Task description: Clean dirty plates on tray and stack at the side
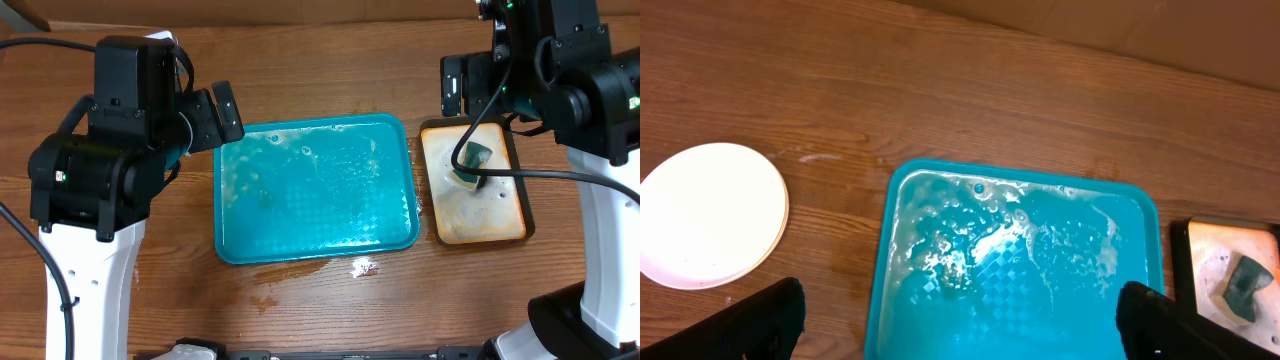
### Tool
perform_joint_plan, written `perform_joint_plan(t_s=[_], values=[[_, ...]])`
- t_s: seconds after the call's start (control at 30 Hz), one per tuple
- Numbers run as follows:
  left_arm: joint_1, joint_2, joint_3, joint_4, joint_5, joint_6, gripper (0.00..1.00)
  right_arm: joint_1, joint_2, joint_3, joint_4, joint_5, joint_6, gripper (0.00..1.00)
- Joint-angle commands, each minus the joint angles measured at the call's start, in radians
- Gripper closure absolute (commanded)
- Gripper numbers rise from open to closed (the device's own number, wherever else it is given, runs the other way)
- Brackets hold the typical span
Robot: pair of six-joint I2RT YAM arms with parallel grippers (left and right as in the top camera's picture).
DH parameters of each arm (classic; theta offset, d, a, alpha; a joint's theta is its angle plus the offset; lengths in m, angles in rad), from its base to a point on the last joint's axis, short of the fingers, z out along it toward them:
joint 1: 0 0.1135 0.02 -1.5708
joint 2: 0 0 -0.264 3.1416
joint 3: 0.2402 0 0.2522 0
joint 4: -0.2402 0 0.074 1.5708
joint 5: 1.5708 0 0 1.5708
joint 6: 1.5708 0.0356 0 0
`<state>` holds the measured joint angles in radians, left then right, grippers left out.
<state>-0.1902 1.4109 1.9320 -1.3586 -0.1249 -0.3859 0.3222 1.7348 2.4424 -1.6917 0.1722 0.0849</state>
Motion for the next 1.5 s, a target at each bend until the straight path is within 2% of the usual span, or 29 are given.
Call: perform_joint_plan(t_s=[0.0, 0.17, 0.53, 0.67, 1.13, 1.47], values=[[-0.003, -0.02, 0.01, -0.002, -0.016, -0.011, 0.0, -0.003, -0.004, 0.015, 0.004, 0.011, -0.004, 0.0], [-0.003, -0.02, 0.01, -0.02, -0.008, -0.011, 0.0, -0.003, -0.004, 0.015, 0.004, 0.011, -0.004, 0.0], [-0.003, -0.02, 0.01, -0.028, 0.203, -0.011, 0.0, -0.003, -0.004, 0.015, 0.004, 0.011, -0.004, 0.0], [-0.003, -0.02, 0.01, -0.052, 0.216, -0.01, 0.0, -0.003, -0.004, 0.015, 0.004, 0.01, -0.004, 0.0], [0.001, -0.035, 0.01, 0.043, 0.062, 0.029, 0.0, -0.003, -0.004, 0.015, 0.004, 0.01, -0.004, 0.0], [0.001, -0.169, 0.01, 0.188, -0.009, 0.072, 0.0, -0.003, -0.004, 0.015, 0.004, 0.011, -0.004, 0.0]])
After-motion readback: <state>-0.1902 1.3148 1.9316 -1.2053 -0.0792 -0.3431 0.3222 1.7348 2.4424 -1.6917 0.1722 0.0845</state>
